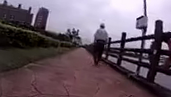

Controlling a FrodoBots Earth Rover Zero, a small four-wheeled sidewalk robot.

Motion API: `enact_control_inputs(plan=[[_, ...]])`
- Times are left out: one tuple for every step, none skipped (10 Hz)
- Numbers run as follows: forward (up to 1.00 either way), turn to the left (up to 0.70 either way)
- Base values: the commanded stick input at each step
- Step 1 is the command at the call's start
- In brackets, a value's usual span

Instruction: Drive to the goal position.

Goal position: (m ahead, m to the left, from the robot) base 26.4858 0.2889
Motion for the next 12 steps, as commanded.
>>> enact_control_inputs(plan=[[1.0,0.0],[1.0,0.0],[1.0,0.0],[1.0,0.0],[1.0,0.0],[1.0,0.0],[1.0,0.0],[1.0,0.0],[1.0,0.0],[1.0,0.0],[1.0,0.0],[1.0,0.0]])
